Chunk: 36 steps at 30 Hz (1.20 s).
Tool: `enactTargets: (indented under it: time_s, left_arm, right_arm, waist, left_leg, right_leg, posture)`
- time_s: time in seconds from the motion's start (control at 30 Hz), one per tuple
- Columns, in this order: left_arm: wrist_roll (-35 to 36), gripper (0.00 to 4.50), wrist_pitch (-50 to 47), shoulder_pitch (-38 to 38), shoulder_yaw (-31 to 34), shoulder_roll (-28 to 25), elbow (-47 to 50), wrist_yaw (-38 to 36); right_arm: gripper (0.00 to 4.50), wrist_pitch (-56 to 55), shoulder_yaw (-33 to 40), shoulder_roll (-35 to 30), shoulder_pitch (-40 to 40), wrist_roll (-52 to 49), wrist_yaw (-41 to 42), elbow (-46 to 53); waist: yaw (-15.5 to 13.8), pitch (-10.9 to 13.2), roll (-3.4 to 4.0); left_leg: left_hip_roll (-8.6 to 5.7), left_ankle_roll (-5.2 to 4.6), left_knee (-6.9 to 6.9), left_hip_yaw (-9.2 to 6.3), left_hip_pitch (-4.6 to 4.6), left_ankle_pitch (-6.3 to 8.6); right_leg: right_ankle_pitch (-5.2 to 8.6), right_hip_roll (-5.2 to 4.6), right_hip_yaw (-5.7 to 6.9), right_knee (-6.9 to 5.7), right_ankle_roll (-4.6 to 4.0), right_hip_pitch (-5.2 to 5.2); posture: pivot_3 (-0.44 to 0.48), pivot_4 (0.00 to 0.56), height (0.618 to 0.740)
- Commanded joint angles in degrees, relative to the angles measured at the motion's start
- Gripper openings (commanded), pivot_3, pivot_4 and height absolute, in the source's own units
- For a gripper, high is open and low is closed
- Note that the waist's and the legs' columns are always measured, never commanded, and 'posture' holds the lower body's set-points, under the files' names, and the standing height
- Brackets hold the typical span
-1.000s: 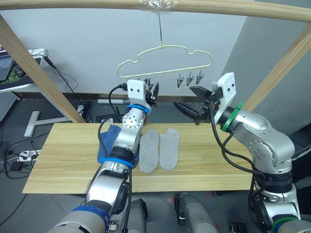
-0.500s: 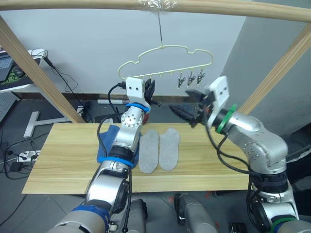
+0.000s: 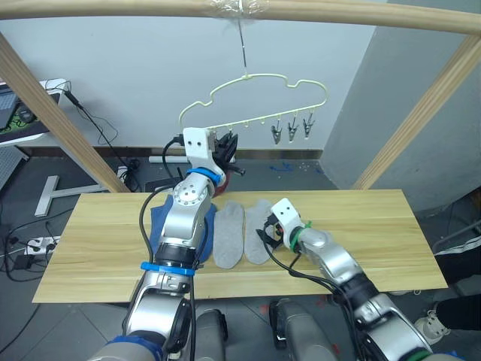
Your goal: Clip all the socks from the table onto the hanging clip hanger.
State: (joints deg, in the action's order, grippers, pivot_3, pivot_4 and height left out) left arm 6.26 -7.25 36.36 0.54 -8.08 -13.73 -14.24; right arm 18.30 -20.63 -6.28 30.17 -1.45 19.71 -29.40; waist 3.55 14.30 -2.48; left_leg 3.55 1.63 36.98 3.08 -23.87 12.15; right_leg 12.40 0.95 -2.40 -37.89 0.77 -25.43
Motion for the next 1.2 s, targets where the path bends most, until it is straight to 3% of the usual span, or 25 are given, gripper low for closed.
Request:
enactTargets:
  time_s: [0.03,0.2,0.3,0.67,0.77,0.93,1.2]
  left_arm:
    - [-0.4,0.12,-1.1,-0.4,-0.2,0.1,1.8,0.5]
    - [-0.7,0.12,-1.8,-0.8,0.0,-0.2,2.5,0.8]
    - [-0.8,0.12,-2.1,-1.1,0.1,-0.5,3.0,0.8]
    - [1.6,0.12,-5.4,-2.3,1.0,-1.0,5.2,-1.0]
    - [8.1,0.12,-13.4,-3.3,3.2,0.1,6.1,-3.7]
    - [29.1,0.12,-34.1,-2.3,14.4,4.4,9.3,-1.5]
    - [38.1,0.12,-41.3,-2.7,17.7,5.0,11.8,1.0]
  right_arm:
    - [4.5,-4.9,1.3,2.6,2.7,1.5,-0.7,-6.8]
    - [4.5,-6.0,2.0,4.7,4.0,3.2,0.0,-13.4]
    - [3.96,-6.9,0.4,3.1,2.6,5.7,1.2,-14.5]
    - [0.09,-10.0,-0.8,-6.3,-5.2,9.5,7.8,-5.1]
    - [0.01,-10.1,-0.4,-9.4,-7.7,8.5,10.9,3.5]
    - [0.01,-20.2,-0.9,-16.2,-9.4,10.1,15.5,22.1]
    - [0.01,-18.4,0.3,-15.1,-6.2,10.5,14.8,31.9]
  waist:
    - [-0.3,0.0,0.0]
    - [-0.4,0.0,0.0]
    - [-0.5,0.0,0.01]
    - [-1.4,-0.3,-0.03]
    - [-1.6,-0.5,-0.01]
    - [-0.8,-0.5,-0.01]
    - [-0.1,-0.5,-0.09]
  left_leg:
    - [0.01,0.0,-0.01,0.0,0.0,0.0]
    - [-0.01,0.0,-0.03,0.02,-0.03,0.0]
    - [-0.02,0.0,-0.01,0.0,0.03,0.0]
    - [-0.05,0.0,0.01,0.0,0.12,0.0]
    - [-0.05,0.0,0.01,0.0,0.15,0.0]
    - [-0.04,0.0,0.01,0.04,0.08,0.0]
    - [0.02,0.02,-0.06,-0.19,0.31,0.0]
  right_leg:
    - [0.0,0.0,0.01,0.01,0.0,0.0]
    - [0.0,-0.02,-0.02,0.08,0.0,0.02]
    - [0.0,-0.04,0.0,0.07,0.0,0.09]
    - [0.0,-0.05,-0.01,0.07,0.01,0.18]
    - [0.0,-0.04,-0.01,0.06,0.01,0.2]
    - [0.01,-0.04,-0.05,0.12,0.02,0.13]
    - [0.02,0.14,0.04,-0.04,0.01,0.24]
  posture:
    - [-0.019,0.236,0.74]
    - [0.01,0.234,0.74]
    - [0.01,0.234,0.74]
    - [0.007,0.221,0.74]
    - [-0.009,0.216,0.74]
    - [-0.017,0.214,0.74]
    - [-0.031,0.213,0.74]
